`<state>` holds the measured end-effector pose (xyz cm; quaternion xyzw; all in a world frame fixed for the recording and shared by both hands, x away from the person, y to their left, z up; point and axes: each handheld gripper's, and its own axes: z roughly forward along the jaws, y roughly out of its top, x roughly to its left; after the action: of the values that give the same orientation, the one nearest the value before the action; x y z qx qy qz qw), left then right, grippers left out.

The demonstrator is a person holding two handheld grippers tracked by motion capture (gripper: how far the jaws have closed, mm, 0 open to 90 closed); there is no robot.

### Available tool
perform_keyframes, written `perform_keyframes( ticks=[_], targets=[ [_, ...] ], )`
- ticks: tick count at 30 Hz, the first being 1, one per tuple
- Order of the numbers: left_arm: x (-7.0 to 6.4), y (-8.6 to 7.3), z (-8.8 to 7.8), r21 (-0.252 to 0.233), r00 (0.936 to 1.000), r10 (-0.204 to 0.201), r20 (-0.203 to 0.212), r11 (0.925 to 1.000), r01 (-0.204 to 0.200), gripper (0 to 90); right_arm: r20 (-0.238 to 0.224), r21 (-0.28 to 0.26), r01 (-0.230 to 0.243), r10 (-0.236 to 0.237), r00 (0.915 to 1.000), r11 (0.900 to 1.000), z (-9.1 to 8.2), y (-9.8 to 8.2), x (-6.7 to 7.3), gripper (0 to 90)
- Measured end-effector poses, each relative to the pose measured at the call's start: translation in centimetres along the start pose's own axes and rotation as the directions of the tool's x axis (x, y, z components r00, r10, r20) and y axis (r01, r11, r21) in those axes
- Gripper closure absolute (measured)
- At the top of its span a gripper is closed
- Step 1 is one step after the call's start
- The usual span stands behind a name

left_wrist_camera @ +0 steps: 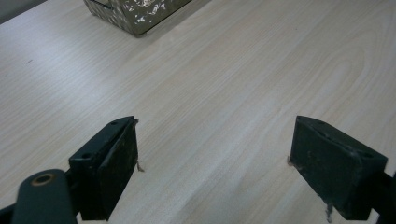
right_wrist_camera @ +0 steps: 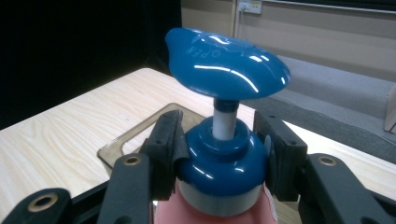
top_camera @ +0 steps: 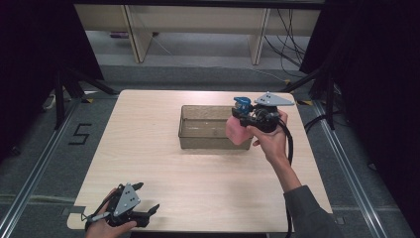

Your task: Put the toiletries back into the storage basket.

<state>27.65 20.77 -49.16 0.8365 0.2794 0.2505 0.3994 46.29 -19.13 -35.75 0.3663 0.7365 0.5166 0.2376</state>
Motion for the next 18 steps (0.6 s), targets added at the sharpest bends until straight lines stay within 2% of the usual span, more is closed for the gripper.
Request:
perform_keyframes(
  ticks=[1,2,4,6,8,9,10,15,16,17,18],
  targets=[
    [0.0,0.0,0.0,0.000,1.0000,0.000,0.000,1.0000,0.000,14.8,0.010,-0.004,0.016,-0.016,0.9998,1.000,0.1,0.0,-0.2,53.8],
    [0.0,0.0,-0.1,0.011,0.9999,0.003,0.013,0.9999,-0.003,14.7,0.011,-0.003,-0.007,0.007,0.9999,1.000,0.4,0.0,-0.3,53.8],
    [0.1,0.0,0.0,0.015,1.0000,0.005,0.005,0.9999,-0.005,14.7,0.014,-0.001,-0.015,0.015,0.9998,1.000,0.7,0.1,-0.6,53.8],
    [0.0,0.0,0.0,0.006,1.0000,0.008,-0.002,1.0000,-0.008,14.8,0.030,-0.014,-0.010,0.011,0.9995,1.000,0.9,0.2,-0.8,53.8],
    [0.0,0.0,-0.1,0.012,0.9999,0.004,0.014,0.9999,-0.004,14.7,0.033,-0.001,0.000,0.000,0.9995,1.000,1.0,0.3,-1.0,53.8],
    [0.0,0.0,0.0,0.012,0.9999,-0.001,0.013,0.9999,0.001,14.8,0.042,-0.013,-0.001,0.002,0.9991,1.000,1.3,0.3,-1.2,53.8],
    [0.1,0.0,0.0,0.015,0.9999,0.010,0.006,0.9998,-0.010,14.7,0.047,-0.002,-0.019,0.019,0.9987,1.000,1.4,0.4,-1.2,53.8],
    [0.0,0.0,0.0,0.011,0.9999,0.000,0.017,0.9999,-0.001,14.7,0.053,-0.004,-0.020,0.020,0.9984,1.000,2.0,0.4,-1.7,53.8],
    [0.1,0.0,0.0,0.016,1.0000,0.005,0.008,0.9999,-0.005,14.8,0.049,-0.004,-0.033,0.034,0.9982,0.999,2.1,0.3,-1.7,53.8],
    [0.1,0.0,0.0,0.015,0.9999,0.012,0.007,0.9998,-0.012,14.7,0.057,-0.006,-0.011,0.011,0.9983,1.000,2.3,0.3,-1.9,53.8],
    [0.1,0.0,0.0,0.016,0.9999,0.011,0.008,0.9998,-0.012,14.7,0.055,0.003,-0.026,0.026,0.9982,1.000,2.4,0.2,-1.9,53.8]
  ],
)
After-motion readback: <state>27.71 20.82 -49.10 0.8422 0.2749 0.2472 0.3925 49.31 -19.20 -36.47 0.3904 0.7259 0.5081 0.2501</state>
